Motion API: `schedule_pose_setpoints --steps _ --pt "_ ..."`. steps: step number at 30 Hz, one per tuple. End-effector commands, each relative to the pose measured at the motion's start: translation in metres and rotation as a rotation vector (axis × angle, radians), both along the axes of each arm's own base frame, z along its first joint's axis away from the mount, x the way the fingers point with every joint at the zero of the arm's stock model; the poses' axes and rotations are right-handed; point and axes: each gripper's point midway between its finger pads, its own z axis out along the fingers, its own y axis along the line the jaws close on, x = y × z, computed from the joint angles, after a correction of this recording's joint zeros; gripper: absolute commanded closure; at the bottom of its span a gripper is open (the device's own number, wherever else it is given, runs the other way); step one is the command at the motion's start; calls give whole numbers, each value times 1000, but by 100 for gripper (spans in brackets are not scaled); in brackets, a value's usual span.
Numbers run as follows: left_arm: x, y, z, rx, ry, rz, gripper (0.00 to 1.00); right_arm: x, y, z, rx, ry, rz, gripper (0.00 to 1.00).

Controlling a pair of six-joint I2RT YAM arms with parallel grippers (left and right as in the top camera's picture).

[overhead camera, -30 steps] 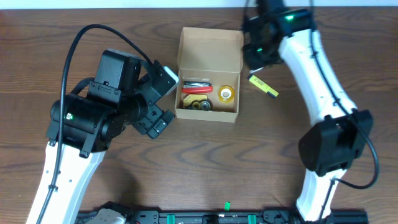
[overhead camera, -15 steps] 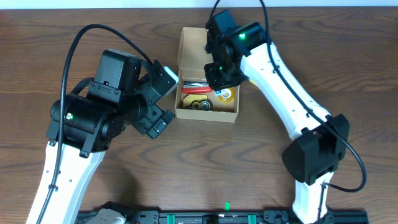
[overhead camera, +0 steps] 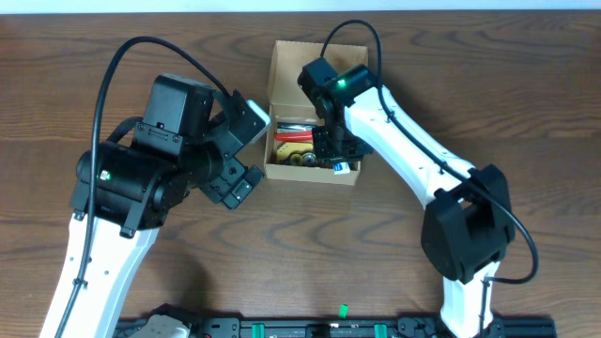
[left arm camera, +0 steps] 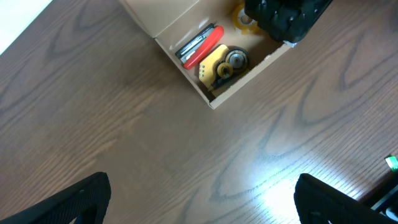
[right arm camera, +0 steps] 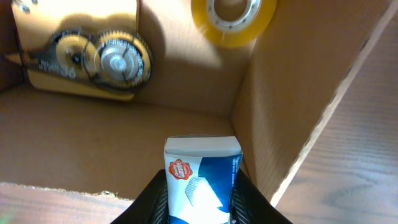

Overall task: Pack container
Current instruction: 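Lower the staples box into the box and open the right gripper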

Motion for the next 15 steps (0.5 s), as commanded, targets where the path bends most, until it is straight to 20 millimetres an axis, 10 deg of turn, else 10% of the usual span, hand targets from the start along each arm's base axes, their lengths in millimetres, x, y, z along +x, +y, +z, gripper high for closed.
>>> schedule_pose_setpoints --steps 1,15 --pt "1 1 9 -2 -27 -4 5 6 -7 -6 -47 -39 -18 78" --pt "1 1 9 -2 -27 -4 5 20 -17 -5 -59 -77 -13 78"
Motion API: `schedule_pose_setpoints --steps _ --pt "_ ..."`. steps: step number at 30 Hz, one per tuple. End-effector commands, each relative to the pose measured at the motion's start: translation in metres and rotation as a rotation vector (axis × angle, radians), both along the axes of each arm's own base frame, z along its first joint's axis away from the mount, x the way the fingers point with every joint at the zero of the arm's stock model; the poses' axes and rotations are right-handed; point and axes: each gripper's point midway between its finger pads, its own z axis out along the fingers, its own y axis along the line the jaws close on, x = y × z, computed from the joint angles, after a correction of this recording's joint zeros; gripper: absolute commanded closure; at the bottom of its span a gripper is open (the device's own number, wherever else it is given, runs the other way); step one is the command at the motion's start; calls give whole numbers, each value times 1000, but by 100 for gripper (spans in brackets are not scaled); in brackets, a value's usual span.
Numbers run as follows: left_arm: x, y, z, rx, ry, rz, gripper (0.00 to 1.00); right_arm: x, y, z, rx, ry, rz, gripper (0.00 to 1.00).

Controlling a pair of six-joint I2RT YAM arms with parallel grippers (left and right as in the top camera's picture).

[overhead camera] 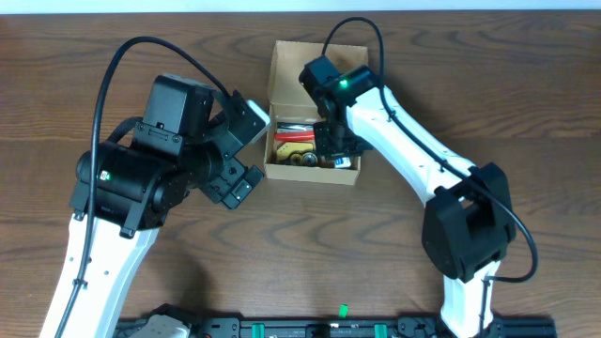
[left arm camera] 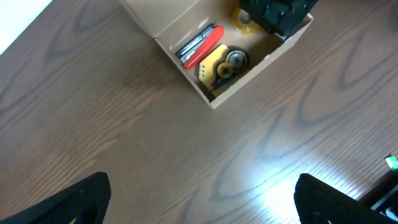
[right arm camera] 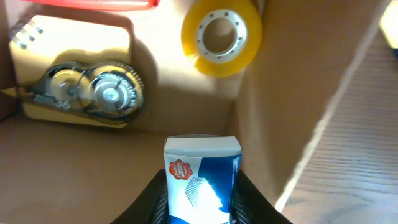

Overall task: Pack container
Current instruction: 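Lower the staples box into the box and open the right gripper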

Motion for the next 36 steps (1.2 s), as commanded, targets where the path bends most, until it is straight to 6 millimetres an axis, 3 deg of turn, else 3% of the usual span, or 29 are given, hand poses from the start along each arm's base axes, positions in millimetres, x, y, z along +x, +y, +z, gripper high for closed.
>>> schedule_pose_setpoints --steps 1,22,29,36 --pt "1 1 9 -2 -27 -4 5 5 -13 -1 -57 -22 17 78" --pt "1 1 9 -2 -27 -4 5 5 3 -2 -31 16 908 76" --pt "1 1 9 -2 -27 -4 5 -1 10 -3 7 26 1117 72" --pt "1 1 9 -2 -27 -4 5 -16 5 -17 26 86 1194 70"
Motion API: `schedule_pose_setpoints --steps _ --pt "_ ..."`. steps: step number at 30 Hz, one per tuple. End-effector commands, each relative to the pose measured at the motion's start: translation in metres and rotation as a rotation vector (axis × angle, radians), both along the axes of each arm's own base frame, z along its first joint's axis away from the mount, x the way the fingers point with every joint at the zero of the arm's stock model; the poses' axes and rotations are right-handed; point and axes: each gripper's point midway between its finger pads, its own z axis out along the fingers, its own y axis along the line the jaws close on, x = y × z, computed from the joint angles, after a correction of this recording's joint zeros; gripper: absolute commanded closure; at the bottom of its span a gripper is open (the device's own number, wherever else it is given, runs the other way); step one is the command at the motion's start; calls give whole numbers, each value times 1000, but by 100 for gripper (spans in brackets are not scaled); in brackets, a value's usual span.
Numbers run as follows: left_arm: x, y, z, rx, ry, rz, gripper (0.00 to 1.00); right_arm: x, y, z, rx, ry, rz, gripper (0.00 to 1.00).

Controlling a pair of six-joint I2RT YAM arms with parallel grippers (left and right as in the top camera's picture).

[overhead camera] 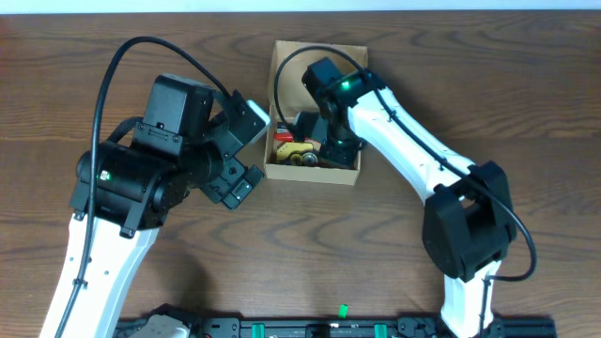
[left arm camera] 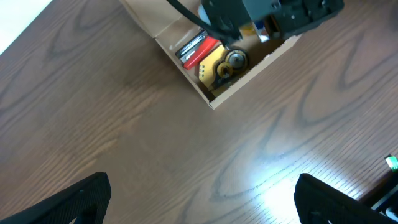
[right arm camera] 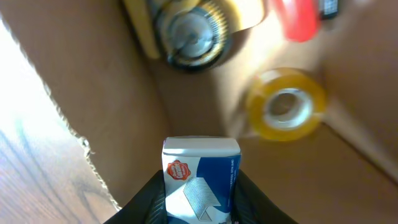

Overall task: Pack container
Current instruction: 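Lower the staples box into the box and open the right gripper, then withdraw the right gripper and move it to the yellow highlighter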

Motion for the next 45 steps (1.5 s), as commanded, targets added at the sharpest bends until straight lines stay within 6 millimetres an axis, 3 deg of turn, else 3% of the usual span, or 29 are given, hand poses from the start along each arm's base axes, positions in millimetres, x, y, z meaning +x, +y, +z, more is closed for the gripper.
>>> schedule_pose_setpoints --steps 1,10,16,21,27,31,37,42,45 --pt "1 1 9 -2 -27 -4 5 -8 -2 -8 1 36 78 71" --pt "1 1 9 -2 -27 -4 5 -5 -3 -11 -4 21 131 70" --pt "1 1 9 -2 -27 -4 5 -3 -3 -11 -7 9 157 52" --pt "1 1 9 -2 -27 -4 5 -1 -3 -11 -6 4 156 51" --pt "1 1 9 -2 -27 -4 5 26 -2 -5 -29 -117 61 52" --pt "1 1 9 -2 -27 -4 5 51 6 17 5 -219 -30 52" --pt "1 1 9 -2 -27 -4 5 90 11 69 112 -346 -219 51" --pt "1 1 9 -2 -27 -4 5 113 -13 106 173 -400 -427 49" --pt "1 1 9 -2 -27 -4 5 120 -42 120 174 -399 -547 49"
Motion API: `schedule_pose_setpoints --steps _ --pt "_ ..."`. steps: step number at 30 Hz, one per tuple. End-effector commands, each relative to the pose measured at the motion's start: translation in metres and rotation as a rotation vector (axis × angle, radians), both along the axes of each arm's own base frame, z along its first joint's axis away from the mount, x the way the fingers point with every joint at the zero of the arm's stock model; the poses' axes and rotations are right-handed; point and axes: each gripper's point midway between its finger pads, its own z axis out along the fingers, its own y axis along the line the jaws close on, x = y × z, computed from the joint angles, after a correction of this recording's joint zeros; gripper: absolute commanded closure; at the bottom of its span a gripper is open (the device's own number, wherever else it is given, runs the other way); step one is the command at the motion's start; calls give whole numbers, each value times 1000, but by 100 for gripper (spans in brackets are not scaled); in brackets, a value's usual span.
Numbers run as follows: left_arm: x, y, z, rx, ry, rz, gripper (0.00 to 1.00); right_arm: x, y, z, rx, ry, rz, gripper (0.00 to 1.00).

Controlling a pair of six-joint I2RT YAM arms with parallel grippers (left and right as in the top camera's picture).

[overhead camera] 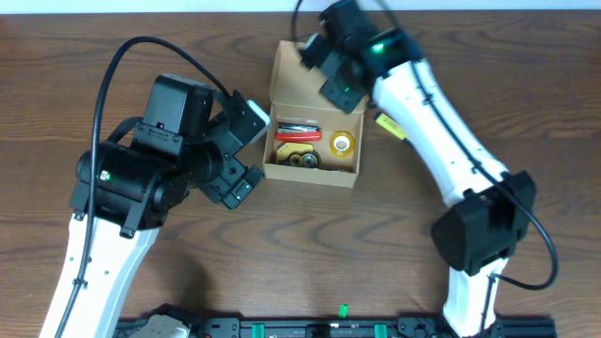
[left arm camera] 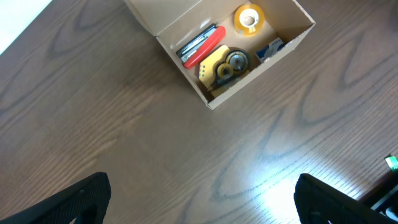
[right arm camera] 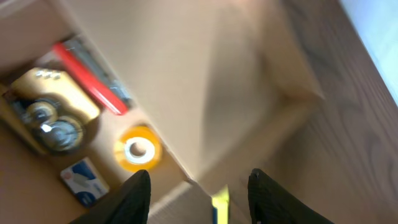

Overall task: Pack container
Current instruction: 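Withdraw the right gripper and move it to the yellow highlighter, then lower the right gripper onto the yellow highlighter and grasp it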

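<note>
The cardboard carton (overhead camera: 312, 176) stands open at the table's middle, its lid flap (overhead camera: 315, 70) folded back. Inside lie a red tool (left arm camera: 200, 45), a yellow tape dispenser (left arm camera: 222, 64), a yellow tape roll (left arm camera: 249, 17) and a small blue-and-white box (left arm camera: 271, 47). That blue-and-white box (right arm camera: 84, 182) lies by the tape roll (right arm camera: 137, 149) in the right wrist view. My right gripper (overhead camera: 340, 86) hangs open and empty above the lid flap; its fingers (right arm camera: 134, 199) frame the carton's far corner. My left gripper (left arm camera: 199, 208) is open over bare wood, left of the carton.
A small yellow item (overhead camera: 390, 125) lies on the table just right of the carton, and the same yellow item (right arm camera: 219, 205) shows between my right fingers. The wooden table (overhead camera: 526, 113) spreads all around. The left arm's bulk (overhead camera: 155, 169) sits left of the carton.
My right gripper was shut on the blue-and-white box down inside the carton. Now it is open and empty, higher up over the lid flap, and the box lies in the carton. Left arm unchanged.
My right gripper held the blue-and-white box at the carton's front right corner, then a little further in near the tape roll, then turned deep inside the carton. Now the box rests in the carton and the gripper is open above the lid.
</note>
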Motion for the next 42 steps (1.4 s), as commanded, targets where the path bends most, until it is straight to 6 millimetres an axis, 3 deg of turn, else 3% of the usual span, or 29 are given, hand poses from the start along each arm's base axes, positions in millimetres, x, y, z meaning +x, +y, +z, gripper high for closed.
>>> schedule_pose_setpoints --steps 1,11,17,23,30,37,42 --pt "1 1 9 -2 -27 -4 5 10 -32 14 46 -4 -181 49" --pt "1 1 9 -2 -27 -4 5 -3 -118 3 97 161 -386 51" --pt "1 1 9 -2 -27 -4 5 -10 -151 -15 135 234 -445 50" --pt "1 1 9 -2 -27 -4 5 -31 -145 -51 133 348 -351 50" --pt "1 1 9 -2 -27 -4 5 -45 -121 -95 93 395 -245 49" --pt "1 1 9 -2 -27 -4 5 -48 -119 -127 84 389 -234 49" --pt "1 1 9 -2 -27 -4 5 -36 -129 -136 33 320 -249 49"
